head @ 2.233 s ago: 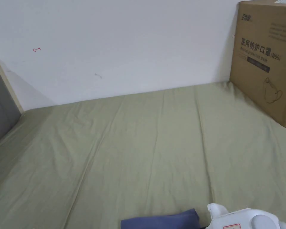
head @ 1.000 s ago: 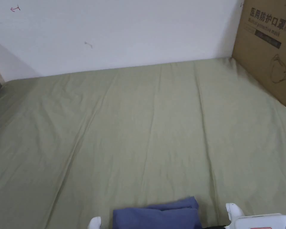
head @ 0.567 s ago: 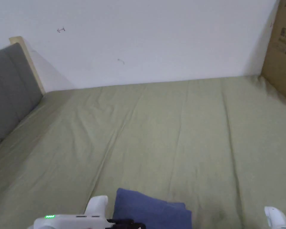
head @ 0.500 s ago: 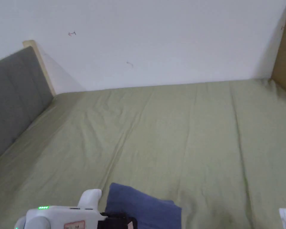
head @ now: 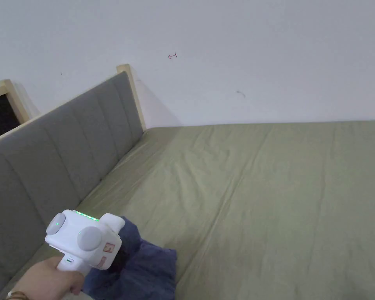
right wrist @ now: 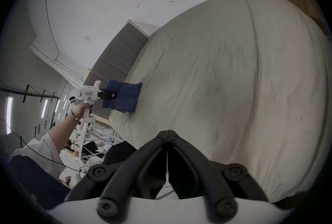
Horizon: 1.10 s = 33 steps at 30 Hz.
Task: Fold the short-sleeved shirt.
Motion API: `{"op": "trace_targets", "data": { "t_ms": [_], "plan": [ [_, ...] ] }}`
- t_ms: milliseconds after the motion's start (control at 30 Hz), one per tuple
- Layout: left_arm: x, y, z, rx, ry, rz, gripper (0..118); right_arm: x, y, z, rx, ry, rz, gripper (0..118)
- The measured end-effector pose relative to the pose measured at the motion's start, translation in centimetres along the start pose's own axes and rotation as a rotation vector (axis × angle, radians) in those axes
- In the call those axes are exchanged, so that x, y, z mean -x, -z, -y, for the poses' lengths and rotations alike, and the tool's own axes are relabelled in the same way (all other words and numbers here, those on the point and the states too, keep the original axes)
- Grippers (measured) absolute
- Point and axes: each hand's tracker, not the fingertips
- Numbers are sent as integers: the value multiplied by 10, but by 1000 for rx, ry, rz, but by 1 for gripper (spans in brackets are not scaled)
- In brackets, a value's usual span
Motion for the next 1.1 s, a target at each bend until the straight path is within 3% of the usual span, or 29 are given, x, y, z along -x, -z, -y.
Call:
{"op": "trace_targets", "data": {
  "t_ms": [33,67,133,233,500,567,600,633,667,700,900,967,1033,1100],
  "plan": [
    [3,5,0,16,17,-45,59,1,0,0,2,0,2,0],
    [6,9,1,27,29,-92,68,1,0,0,5,2,4,0],
    [9,11,3,38,56,-181,78,0,-1,0,6,7,8,0],
    [18,3,6,-20,41,-245,81,1,-2,-1,-4,14,17,0],
    [2,-32,12,-122,-80,-101,95,1,-5,-6,-40,23,34,0],
    [-20,-46,13,-161,-142,151,80,2,-6,-8,-47,19,32,0],
    [-36,-51,13,-182,-176,258,64,4,-6,-8,-49,15,32,0],
    [-54,-59,12,-207,-196,322,34,7,-7,-9,-52,8,34,0],
    [-76,-65,11,-235,-209,357,11,9,-8,-11,-54,0,37,0],
    [-95,-70,8,-253,-217,382,3,12,-9,-12,-56,-10,40,0],
    [-199,-138,-12,-476,-190,466,3,44,-30,-35,-109,-52,102,0],
    [-219,-172,-16,-603,-217,560,3,55,-43,-47,-195,-99,152,0],
    [-239,-205,-21,-729,-213,522,3,75,-61,-59,-305,-137,181,0],
    [-255,-234,-16,-913,-222,368,3,87,-81,-71,-458,-184,233,0]
  ]
}}
